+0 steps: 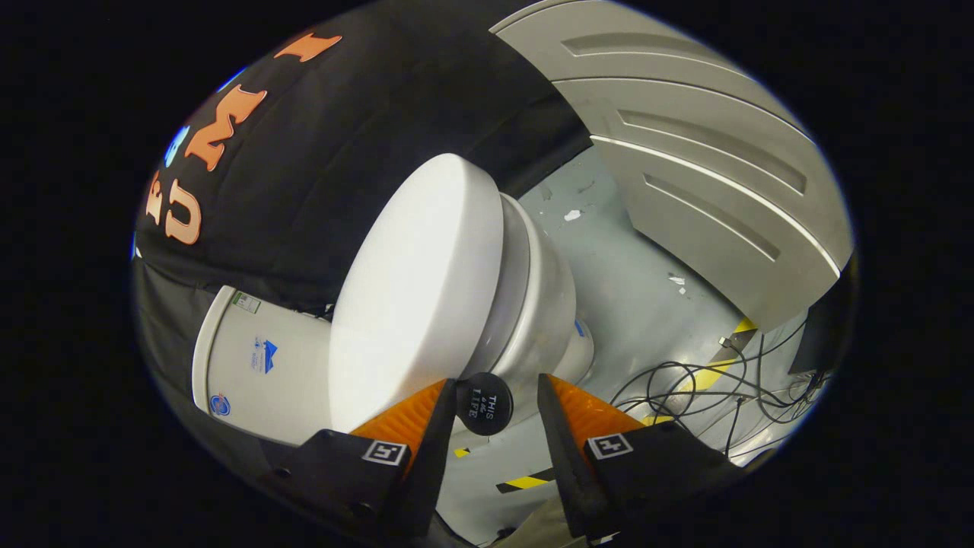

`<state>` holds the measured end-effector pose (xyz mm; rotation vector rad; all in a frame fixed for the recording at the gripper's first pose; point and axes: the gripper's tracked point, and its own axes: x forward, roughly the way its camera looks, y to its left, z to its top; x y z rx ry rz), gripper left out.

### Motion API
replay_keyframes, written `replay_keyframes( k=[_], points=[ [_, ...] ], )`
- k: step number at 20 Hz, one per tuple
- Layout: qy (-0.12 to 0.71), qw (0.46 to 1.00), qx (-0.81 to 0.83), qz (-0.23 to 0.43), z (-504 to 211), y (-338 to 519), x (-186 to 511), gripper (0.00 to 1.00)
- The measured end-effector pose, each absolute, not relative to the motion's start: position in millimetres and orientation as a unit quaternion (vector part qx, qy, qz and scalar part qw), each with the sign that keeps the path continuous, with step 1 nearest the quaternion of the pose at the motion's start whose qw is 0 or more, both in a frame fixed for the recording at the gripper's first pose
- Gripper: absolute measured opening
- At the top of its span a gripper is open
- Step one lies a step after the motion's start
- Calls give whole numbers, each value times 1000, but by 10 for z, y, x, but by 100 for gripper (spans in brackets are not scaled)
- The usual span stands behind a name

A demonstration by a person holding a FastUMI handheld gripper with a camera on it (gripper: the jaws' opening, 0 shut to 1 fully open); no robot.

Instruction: Open the toilet lid.

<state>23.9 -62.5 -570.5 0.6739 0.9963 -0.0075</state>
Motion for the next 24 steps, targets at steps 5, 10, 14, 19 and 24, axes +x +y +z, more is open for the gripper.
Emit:
replay_keyframes(
  k=[5,10,14,19,24],
  points=[
    [473,802,364,-3,-5701,-592,264,37],
    [485,785,386,-4,-5681,-578,244,37],
    [481,771,417,-9,-5636,-589,258,23],
    [453,788,416,-22,-5542,-588,299,8],
    [417,814,404,3,-5176,-502,382,7]
  ],
)
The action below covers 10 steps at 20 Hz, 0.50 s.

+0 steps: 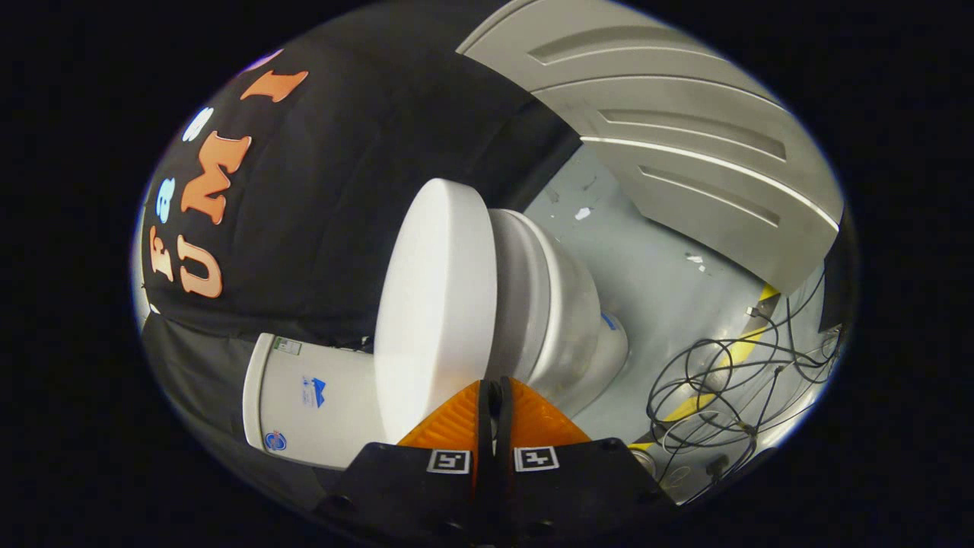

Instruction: Open the toilet lid.

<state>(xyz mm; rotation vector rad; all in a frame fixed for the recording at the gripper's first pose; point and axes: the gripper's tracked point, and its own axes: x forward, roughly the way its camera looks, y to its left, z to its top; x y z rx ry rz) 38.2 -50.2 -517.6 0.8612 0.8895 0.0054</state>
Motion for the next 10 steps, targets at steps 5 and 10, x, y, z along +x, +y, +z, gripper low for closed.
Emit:
replay_keyframes(
  k=[5,10],
  points=[
    [396,841,366,32,-4794,-378,437,8],
    [376,860,343,36,-4398,-176,471,8]
  ],
)
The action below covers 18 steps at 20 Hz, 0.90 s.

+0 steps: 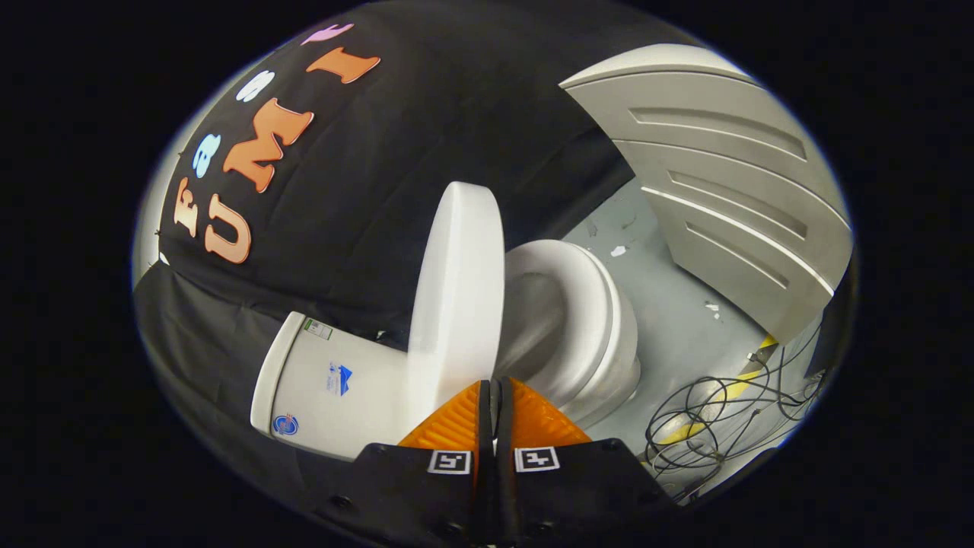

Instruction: Open the toilet lid.

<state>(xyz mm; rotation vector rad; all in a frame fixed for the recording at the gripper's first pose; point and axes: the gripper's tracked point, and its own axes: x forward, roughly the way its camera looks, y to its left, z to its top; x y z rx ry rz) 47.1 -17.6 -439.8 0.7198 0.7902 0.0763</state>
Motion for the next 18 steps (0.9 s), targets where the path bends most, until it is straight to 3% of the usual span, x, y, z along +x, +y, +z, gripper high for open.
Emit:
replay_keyframes(
  k=[18],
  points=[
    [332,907,251,56,-3335,780,498,7]
  ],
)
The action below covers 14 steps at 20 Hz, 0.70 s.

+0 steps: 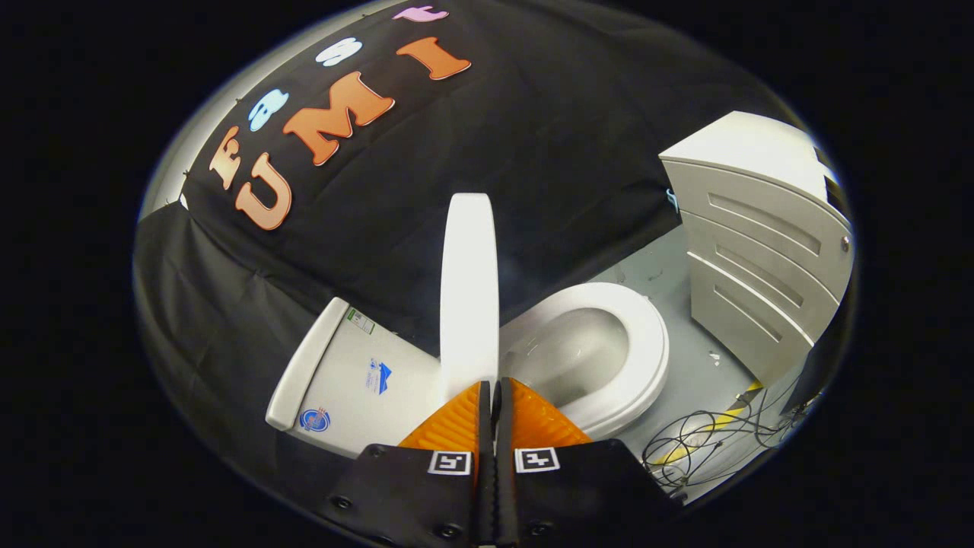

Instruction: Open the toilet lid.

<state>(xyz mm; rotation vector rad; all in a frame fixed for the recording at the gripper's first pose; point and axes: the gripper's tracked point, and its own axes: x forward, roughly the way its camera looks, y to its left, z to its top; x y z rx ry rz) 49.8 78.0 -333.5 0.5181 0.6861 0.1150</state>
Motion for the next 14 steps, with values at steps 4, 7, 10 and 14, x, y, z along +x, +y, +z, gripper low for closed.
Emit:
replay_keyframes(
  k=[4,7,10,14],
  points=[
    [323,913,242,67,-3305,922,430,7],
    [318,917,229,75,-3204,1073,413,7],
    [312,920,223,85,-3096,1288,386,7],
    [303,926,205,93,-2984,1556,372,8]
  ],
)
